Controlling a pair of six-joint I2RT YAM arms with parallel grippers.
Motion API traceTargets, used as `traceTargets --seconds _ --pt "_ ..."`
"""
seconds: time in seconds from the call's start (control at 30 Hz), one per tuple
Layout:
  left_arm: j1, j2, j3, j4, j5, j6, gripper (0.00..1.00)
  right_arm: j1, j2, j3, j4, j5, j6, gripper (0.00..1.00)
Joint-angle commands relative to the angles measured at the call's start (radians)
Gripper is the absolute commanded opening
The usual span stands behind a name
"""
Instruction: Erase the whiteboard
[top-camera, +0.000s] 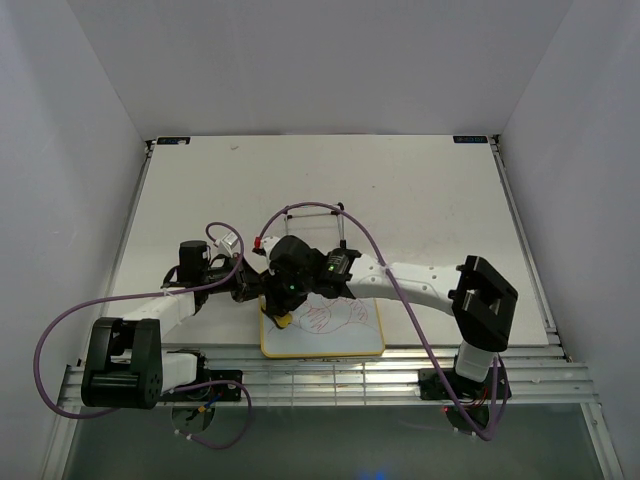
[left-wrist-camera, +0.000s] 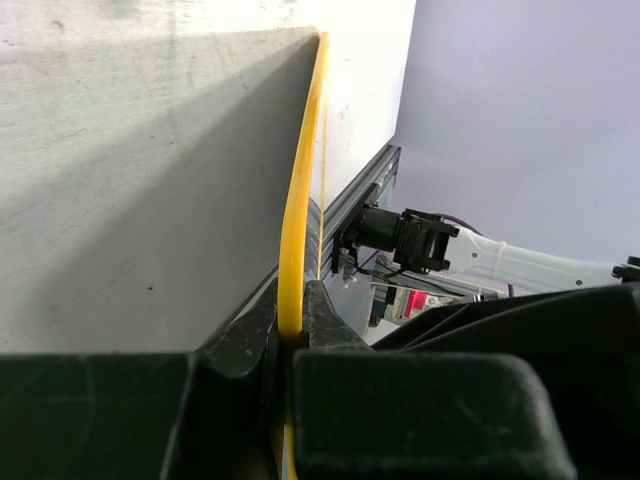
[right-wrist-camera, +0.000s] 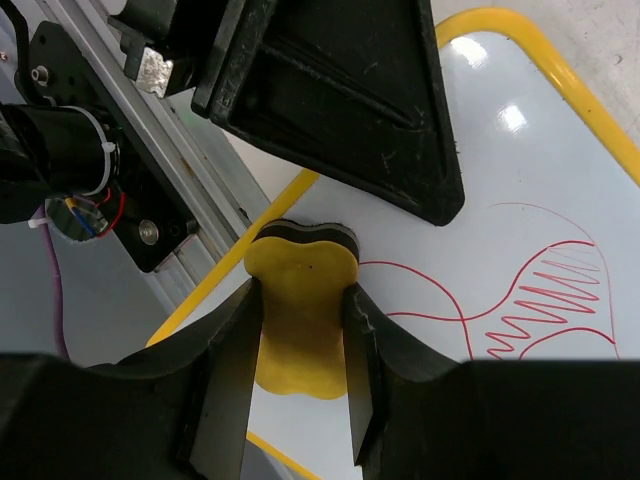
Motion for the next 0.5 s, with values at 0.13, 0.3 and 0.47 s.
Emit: traceTargets --seconds 0.13,0.3,0.47 --pt "-0.013 -0.016 0.026 -0.039 -0.079 0.024 0.0 0.0 0.032 0.015 -0.013 0.045 -0.03 0.29" --pt "-0.02 -0.007 0.032 -0.039 -0.076 0.03 0.0 -0.044 0.005 -0.079 -0.013 0.076 -0.024 0.29" --pt "-0.024 -0.008 0.032 -0.039 -0.076 0.03 0.0 -0.095 -0.043 -0.154 -0.028 0.091 -0.034 0.28"
